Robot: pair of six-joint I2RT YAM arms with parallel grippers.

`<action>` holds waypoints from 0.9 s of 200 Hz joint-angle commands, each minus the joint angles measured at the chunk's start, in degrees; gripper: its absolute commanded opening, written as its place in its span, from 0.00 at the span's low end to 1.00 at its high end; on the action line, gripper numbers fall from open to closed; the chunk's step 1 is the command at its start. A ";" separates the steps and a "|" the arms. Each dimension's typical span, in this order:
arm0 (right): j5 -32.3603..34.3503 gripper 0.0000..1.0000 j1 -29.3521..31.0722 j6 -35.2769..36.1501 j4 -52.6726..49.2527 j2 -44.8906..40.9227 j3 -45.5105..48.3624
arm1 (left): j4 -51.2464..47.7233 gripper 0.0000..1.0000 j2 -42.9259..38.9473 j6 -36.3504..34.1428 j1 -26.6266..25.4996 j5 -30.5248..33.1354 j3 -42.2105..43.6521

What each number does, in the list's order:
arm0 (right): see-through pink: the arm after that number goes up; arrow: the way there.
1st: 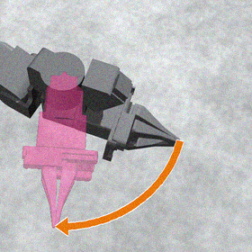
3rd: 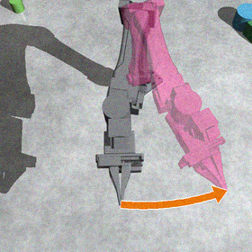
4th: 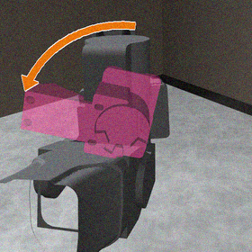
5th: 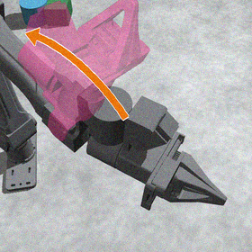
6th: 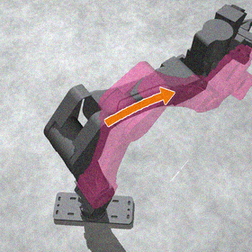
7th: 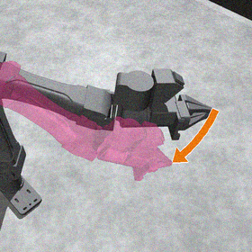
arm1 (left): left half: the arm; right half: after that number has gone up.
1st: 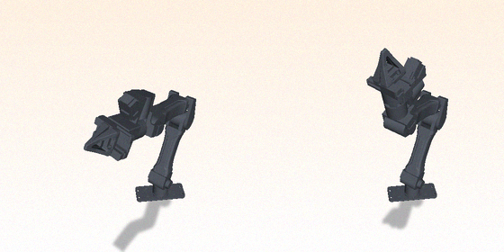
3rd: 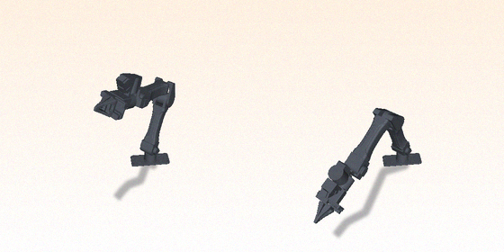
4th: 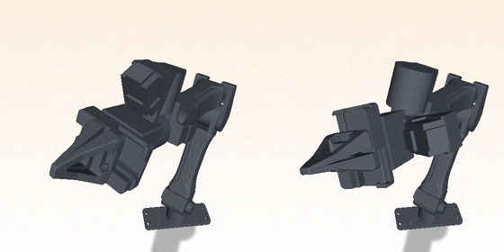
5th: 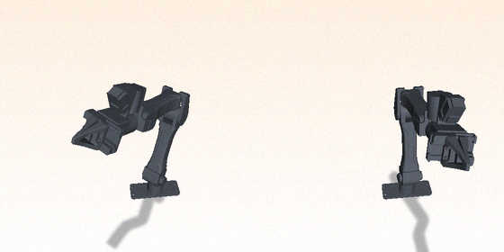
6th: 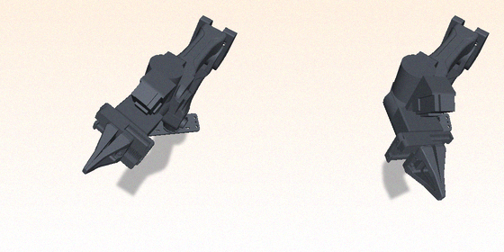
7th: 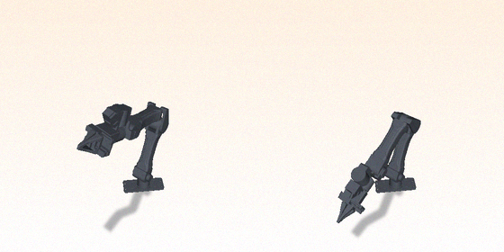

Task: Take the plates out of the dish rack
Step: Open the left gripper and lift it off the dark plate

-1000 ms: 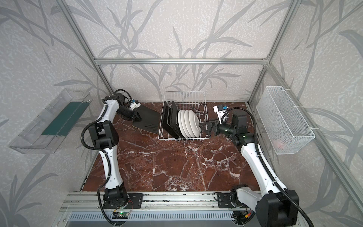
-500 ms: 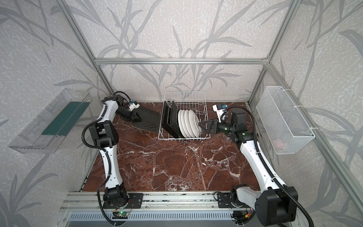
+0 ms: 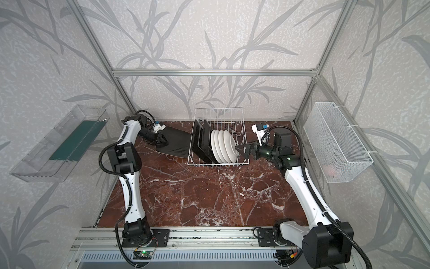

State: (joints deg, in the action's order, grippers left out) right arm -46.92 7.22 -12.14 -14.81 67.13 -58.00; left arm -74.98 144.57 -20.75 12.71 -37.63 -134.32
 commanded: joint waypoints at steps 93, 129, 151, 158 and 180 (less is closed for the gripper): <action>0.16 0.99 0.16 1.81 -1.43 -1.56 -1.44 | 1.86 0.43 1.89 -0.62 1.20 9.27 3.51; 0.95 0.99 0.16 4.27 -4.54 -2.09 -2.89 | 3.49 0.53 1.44 0.35 1.45 9.39 5.32; 1.25 0.99 0.16 4.50 -4.83 -2.43 -3.18 | 5.32 0.54 0.65 1.01 1.53 9.72 7.20; 1.28 0.99 0.16 4.69 -4.80 -2.45 -3.25 | 5.78 0.54 0.47 1.19 1.53 9.97 7.64; 1.50 0.99 0.16 4.74 -5.14 -2.37 -3.30 | 6.41 0.55 -0.09 1.93 1.64 11.11 7.95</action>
State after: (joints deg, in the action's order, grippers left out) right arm -45.87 7.22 -8.51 -18.55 65.93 -59.42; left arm -69.87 144.46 -18.81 14.31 -30.68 -128.33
